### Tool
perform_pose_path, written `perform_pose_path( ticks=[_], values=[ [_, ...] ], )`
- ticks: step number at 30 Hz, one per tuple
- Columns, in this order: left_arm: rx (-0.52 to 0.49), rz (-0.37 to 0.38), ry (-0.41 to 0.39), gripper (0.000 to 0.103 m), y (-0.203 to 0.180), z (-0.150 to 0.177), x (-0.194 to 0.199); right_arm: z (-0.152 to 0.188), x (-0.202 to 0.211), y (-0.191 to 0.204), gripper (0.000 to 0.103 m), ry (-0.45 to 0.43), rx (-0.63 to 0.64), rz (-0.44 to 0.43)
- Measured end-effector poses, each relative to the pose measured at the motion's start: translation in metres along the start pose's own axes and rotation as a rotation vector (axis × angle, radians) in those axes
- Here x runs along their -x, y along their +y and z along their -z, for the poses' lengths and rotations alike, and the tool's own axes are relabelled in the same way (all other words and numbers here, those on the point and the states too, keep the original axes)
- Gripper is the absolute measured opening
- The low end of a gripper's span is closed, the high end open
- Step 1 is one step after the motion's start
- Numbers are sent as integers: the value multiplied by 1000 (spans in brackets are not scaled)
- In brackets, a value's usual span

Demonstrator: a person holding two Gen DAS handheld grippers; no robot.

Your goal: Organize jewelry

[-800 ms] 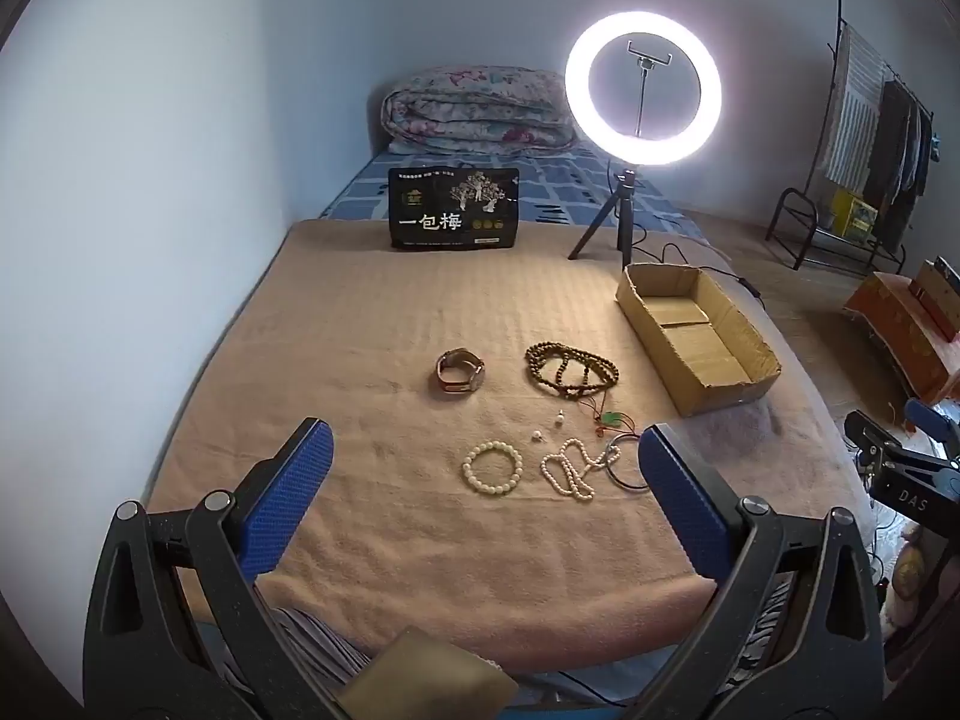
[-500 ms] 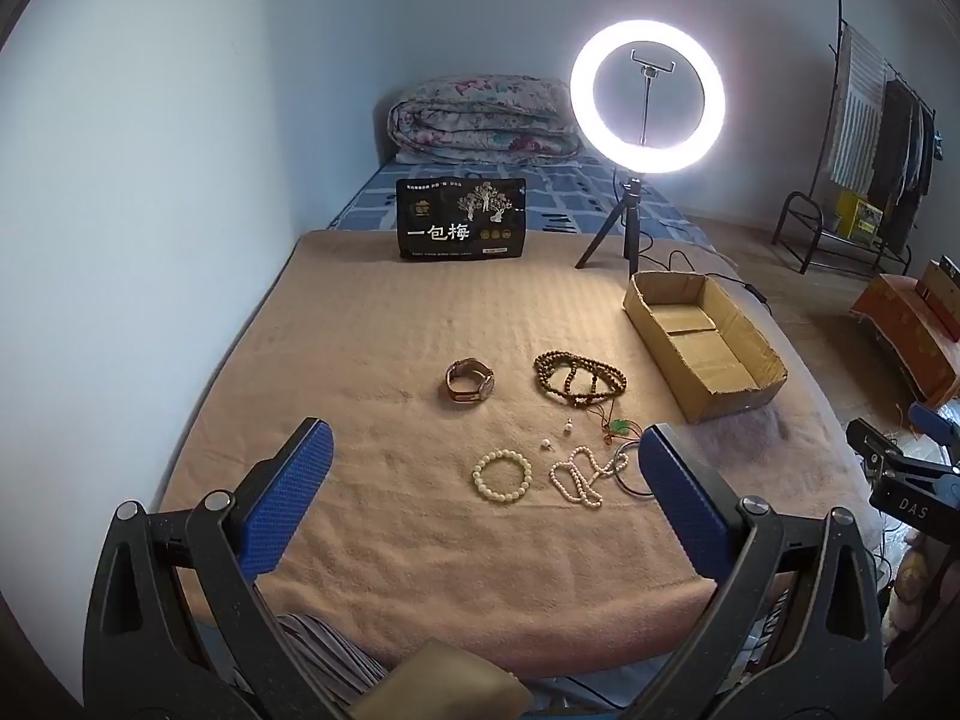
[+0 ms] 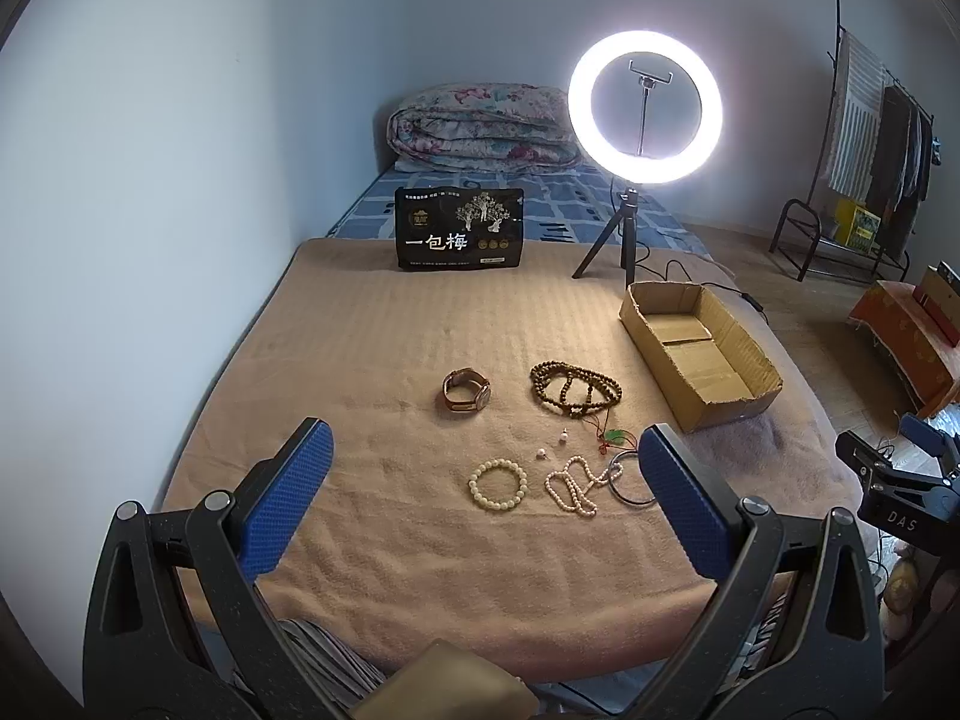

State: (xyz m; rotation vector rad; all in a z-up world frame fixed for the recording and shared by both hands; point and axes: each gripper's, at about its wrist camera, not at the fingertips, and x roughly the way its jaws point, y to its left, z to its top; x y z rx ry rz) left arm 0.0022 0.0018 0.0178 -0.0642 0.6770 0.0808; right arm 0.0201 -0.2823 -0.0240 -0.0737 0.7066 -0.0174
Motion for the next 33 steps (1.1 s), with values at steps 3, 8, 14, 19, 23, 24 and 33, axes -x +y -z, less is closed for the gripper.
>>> perform_pose_path(
  ticks=[3, 8, 14, 19, 23, 24, 33],
  values=[
    [-4, -2, -4, 103, -4, 1, 0, 1, -2, -1, 103, 1, -2, -1],
    [-7, -2, -6, 103, -7, 2, 0, 2, -3, -3, 102, 5, -11, -2],
    [-1, -3, -8, 103, -6, 3, 1, 2, -3, -3, 102, 5, -12, -4],
    [-2, -2, -7, 103, -6, 2, 0, 2, -2, -3, 102, 5, -12, -6],
    [-4, -4, -9, 103, -7, 3, 1, 3, -2, -2, 102, 6, -10, -7],
    [-4, -2, -8, 103, -5, 3, 1, 3, -2, -1, 102, 6, -9, -7],
    [-10, -6, -8, 103, -9, 0, 0, 5, -1, 3, 102, 6, -4, -11]
  ],
)
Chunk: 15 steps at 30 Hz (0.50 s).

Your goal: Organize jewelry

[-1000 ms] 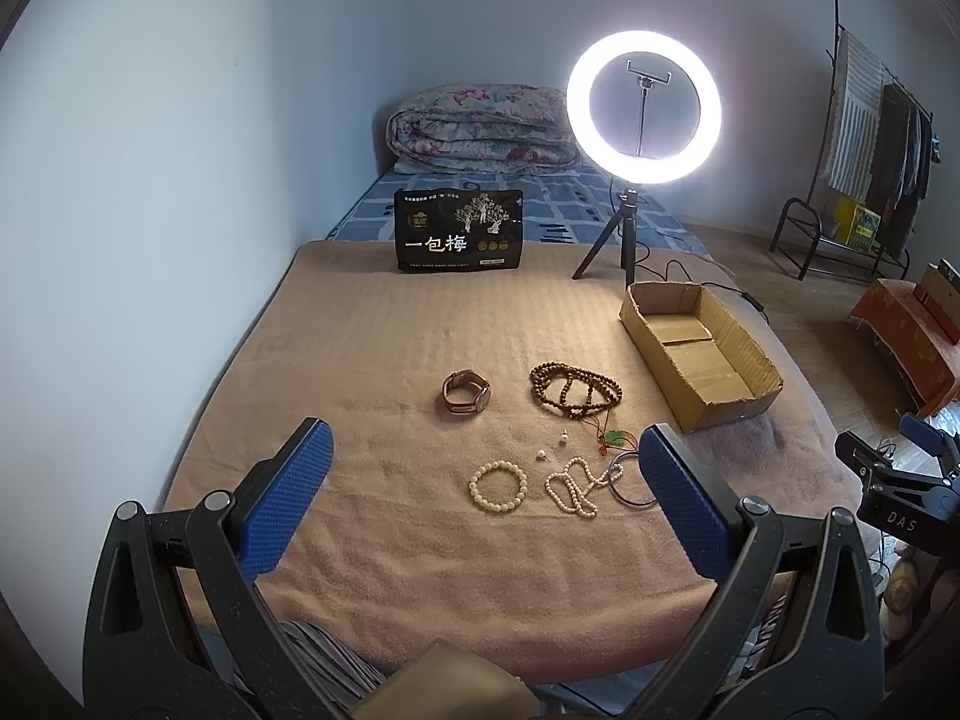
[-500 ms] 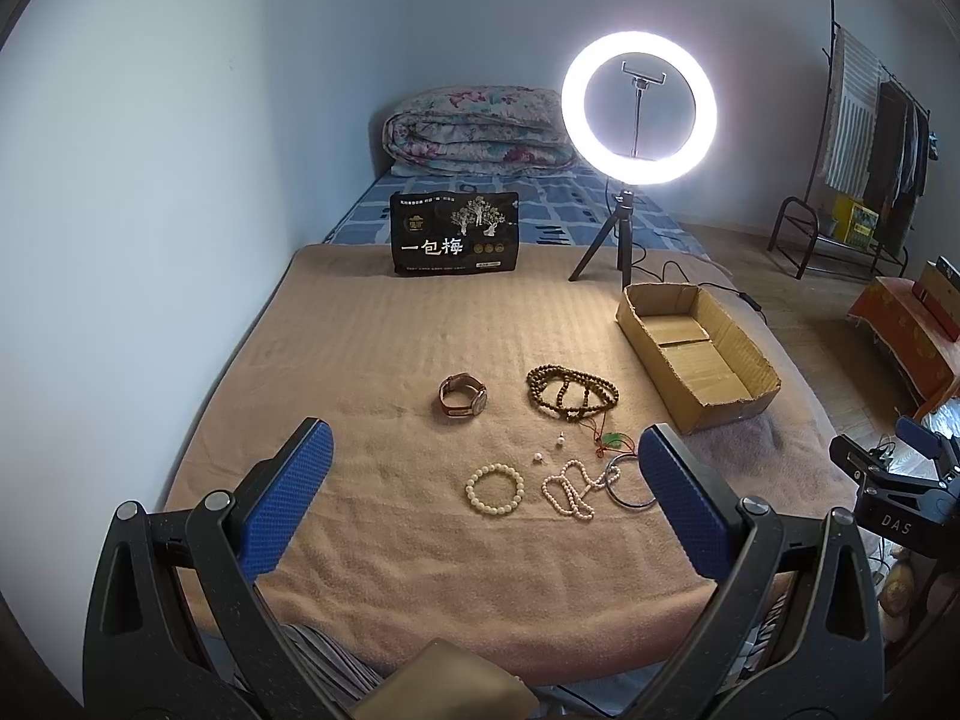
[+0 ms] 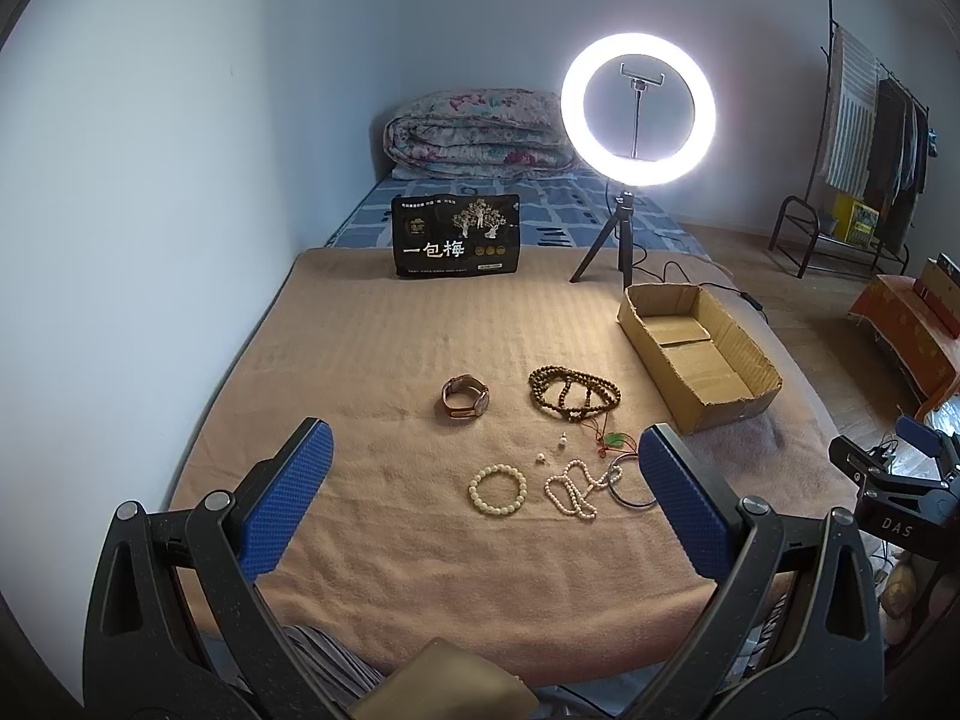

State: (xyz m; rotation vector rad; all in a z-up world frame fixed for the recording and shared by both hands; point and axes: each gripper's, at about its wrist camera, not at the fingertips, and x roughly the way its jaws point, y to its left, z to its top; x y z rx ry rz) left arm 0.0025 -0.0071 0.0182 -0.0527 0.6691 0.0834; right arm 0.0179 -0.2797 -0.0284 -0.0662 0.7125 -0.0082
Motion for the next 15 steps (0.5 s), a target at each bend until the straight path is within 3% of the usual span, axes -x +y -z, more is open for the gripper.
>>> perform_pose_path(
  ticks=[15],
  values=[
    [0, 1, -5, 103, 0, 2, 1, 0, 0, 0, 102, 8, 7, -2]
  ],
)
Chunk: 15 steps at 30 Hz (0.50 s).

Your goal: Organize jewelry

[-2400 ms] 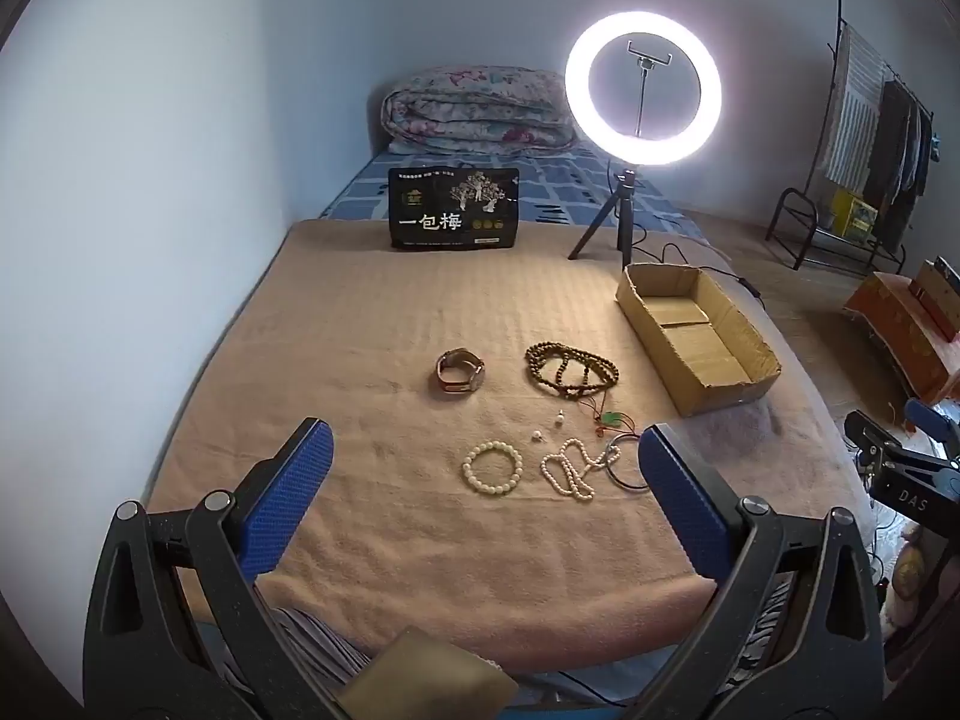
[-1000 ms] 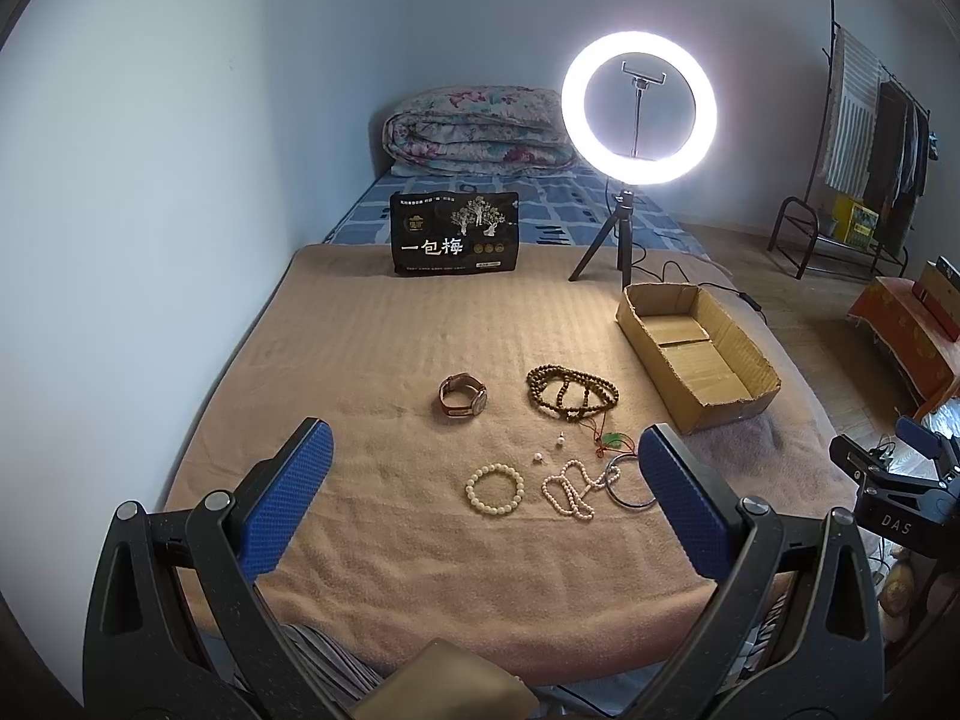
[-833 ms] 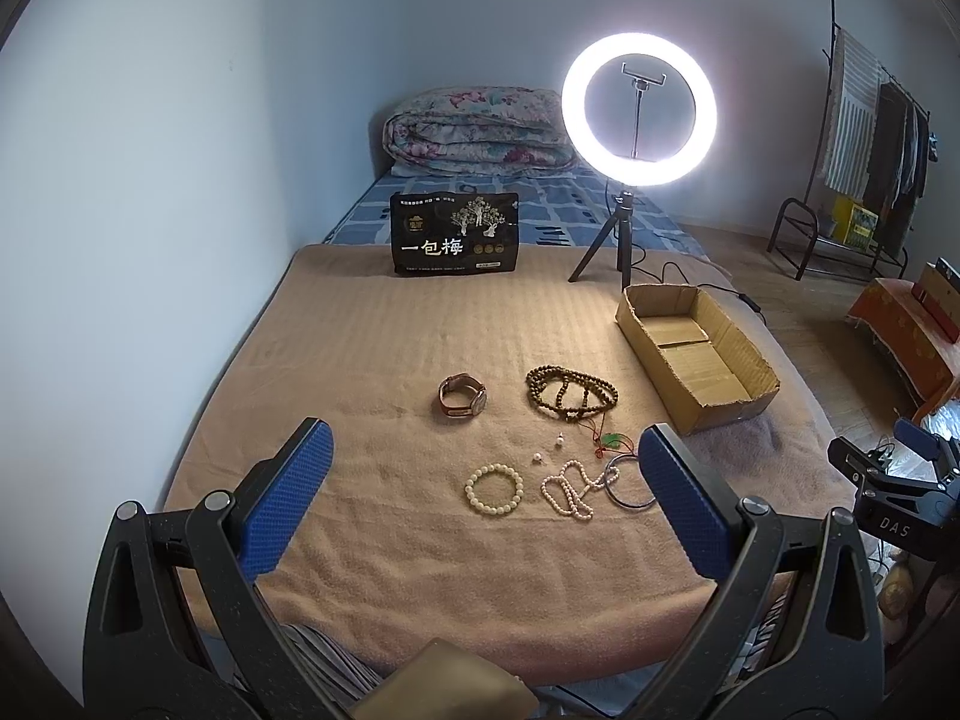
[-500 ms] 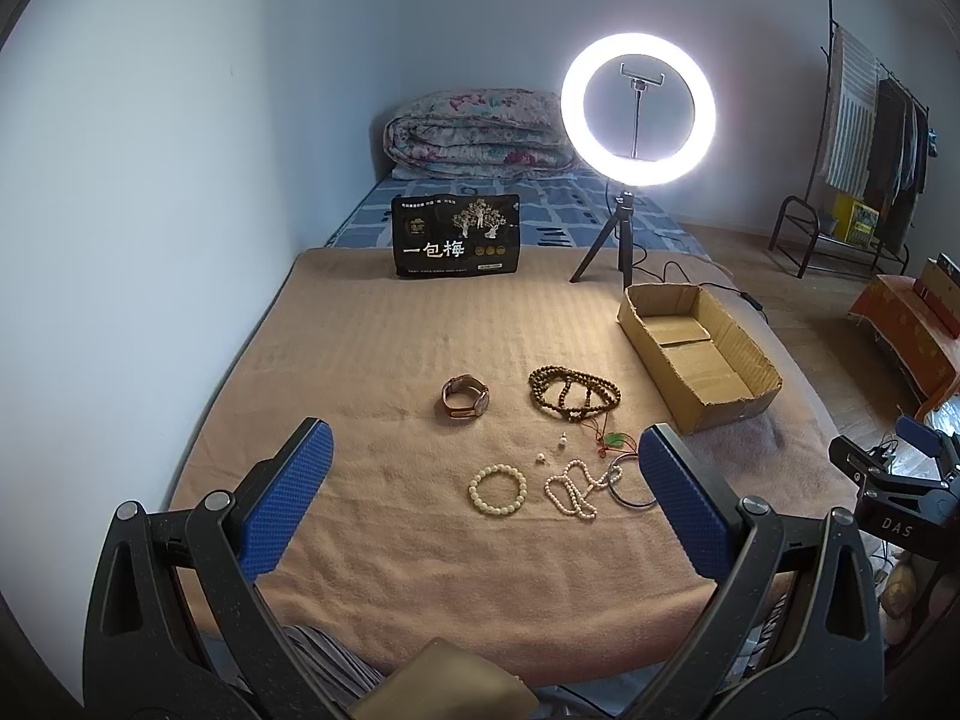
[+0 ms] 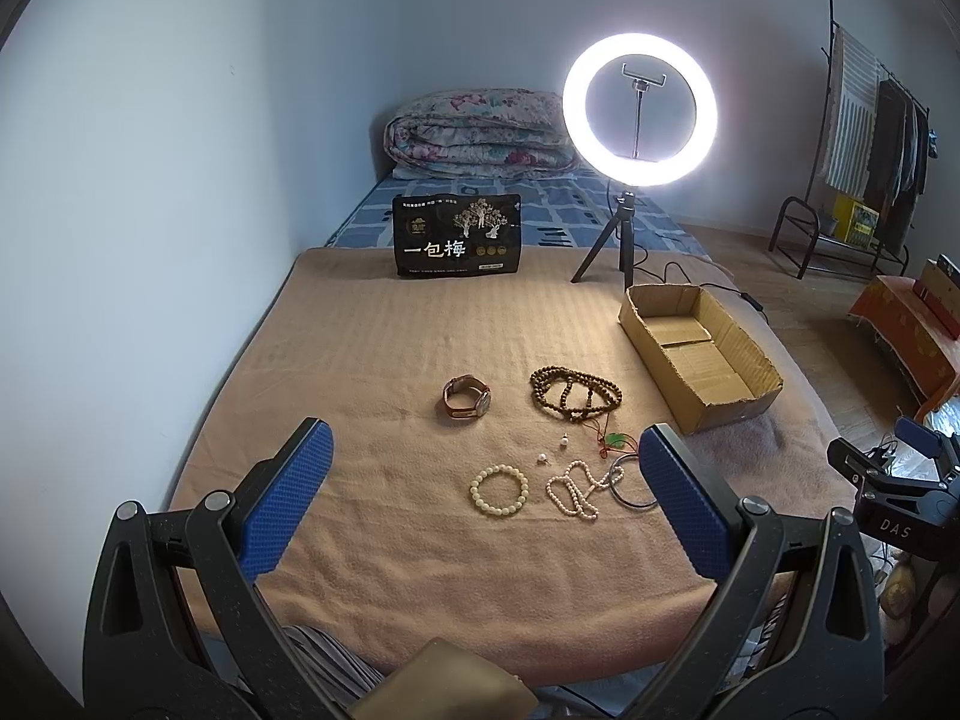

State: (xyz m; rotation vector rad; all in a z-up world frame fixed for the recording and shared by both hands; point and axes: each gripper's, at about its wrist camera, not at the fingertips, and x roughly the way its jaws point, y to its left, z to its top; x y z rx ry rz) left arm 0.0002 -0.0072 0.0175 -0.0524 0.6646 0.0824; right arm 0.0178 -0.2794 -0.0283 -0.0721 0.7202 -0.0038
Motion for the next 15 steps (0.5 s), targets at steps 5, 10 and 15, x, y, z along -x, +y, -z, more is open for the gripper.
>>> perform_pose_path(
  ticks=[5, 10, 15],
  values=[
    [-1, -2, 0, 103, -1, 0, 0, -1, 0, 2, 102, 4, 7, 0],
    [0, 3, 6, 103, 1, 0, -1, -3, -2, 3, 102, 11, 13, -2],
    [-1, 3, 9, 103, 3, 0, -2, -4, -6, 5, 102, 19, 16, -1]
  ],
)
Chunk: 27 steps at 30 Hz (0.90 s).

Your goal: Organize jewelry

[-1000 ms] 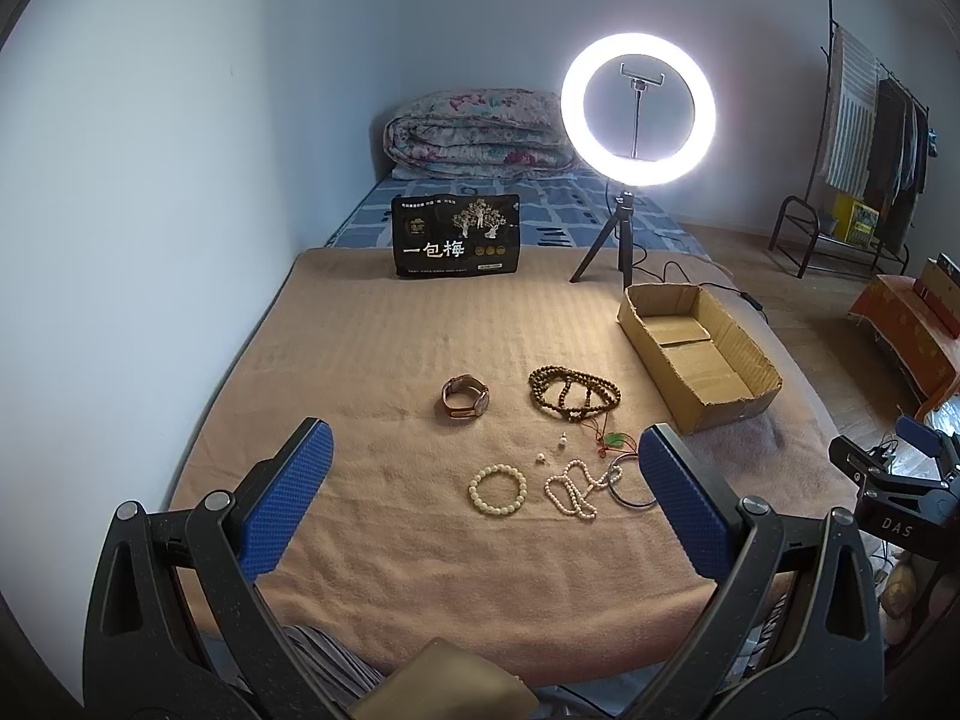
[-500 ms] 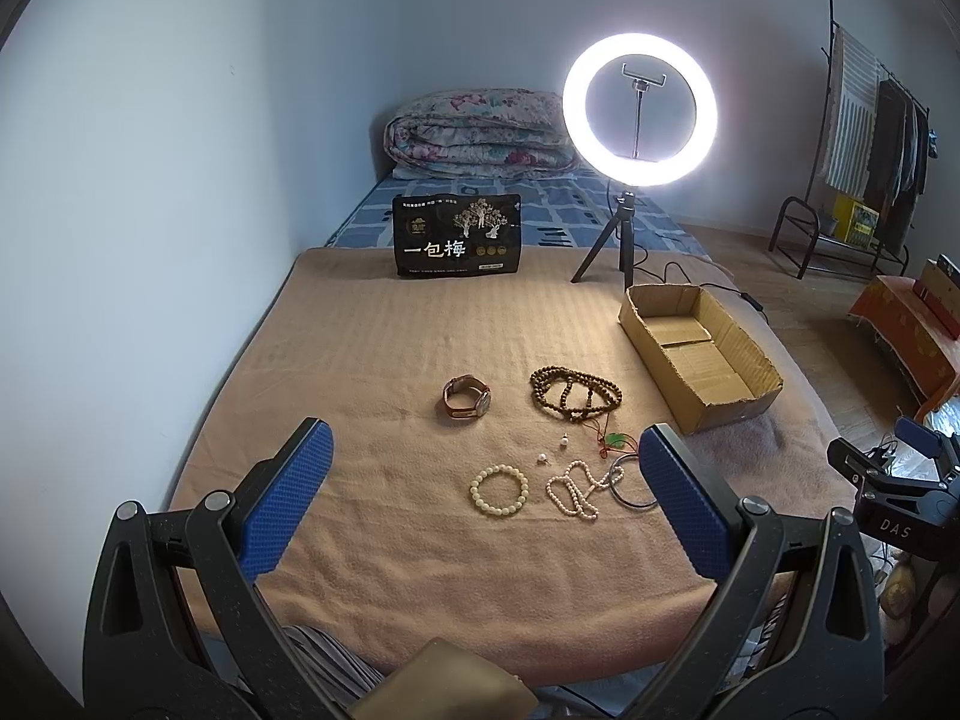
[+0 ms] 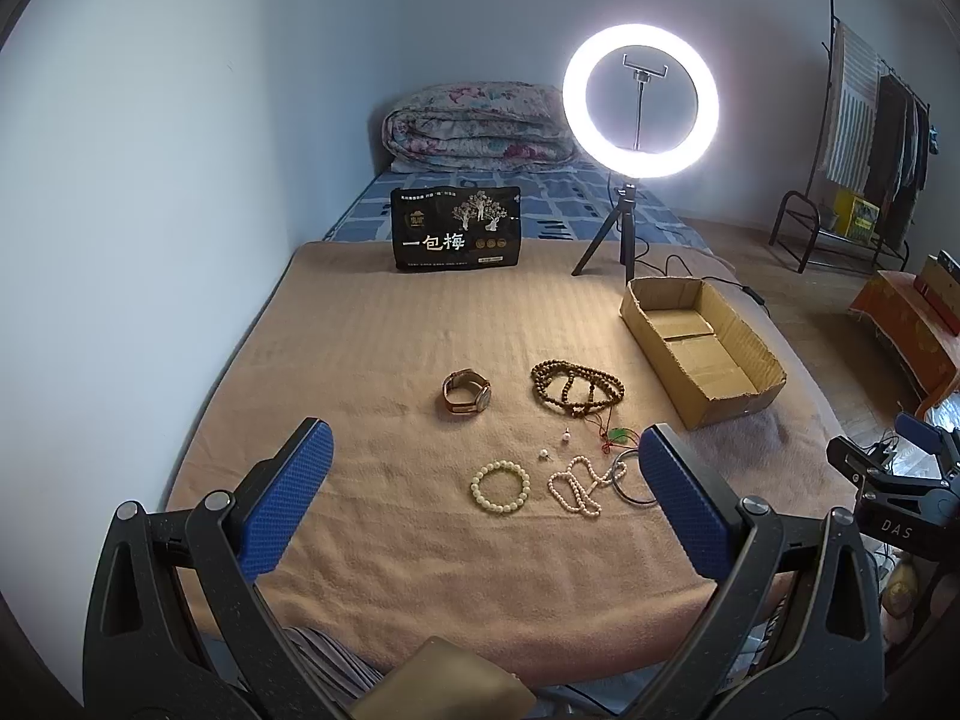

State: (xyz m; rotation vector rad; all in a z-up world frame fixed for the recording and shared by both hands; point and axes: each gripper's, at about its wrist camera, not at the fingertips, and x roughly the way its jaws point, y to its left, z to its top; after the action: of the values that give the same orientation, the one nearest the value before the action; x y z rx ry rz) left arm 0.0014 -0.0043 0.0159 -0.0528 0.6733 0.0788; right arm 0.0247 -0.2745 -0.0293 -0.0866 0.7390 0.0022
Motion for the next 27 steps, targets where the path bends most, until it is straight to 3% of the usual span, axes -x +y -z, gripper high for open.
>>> perform_pose_path(
  ticks=[5, 19, 23, 27],
  values=[
    [-6, -4, 12, 103, 0, -2, -4, 1, -6, 1, 102, 17, -2, 3],
    [19, 5, 115, 103, 30, 24, -63, 6, -55, 5, 102, 79, 65, 3],
    [13, 26, 153, 103, 34, 34, -80, 10, -79, 11, 102, 136, 79, -66],
    [6, 40, 198, 94, 36, 44, -102, 15, -99, 22, 102, 174, 122, -94]
  ],
)
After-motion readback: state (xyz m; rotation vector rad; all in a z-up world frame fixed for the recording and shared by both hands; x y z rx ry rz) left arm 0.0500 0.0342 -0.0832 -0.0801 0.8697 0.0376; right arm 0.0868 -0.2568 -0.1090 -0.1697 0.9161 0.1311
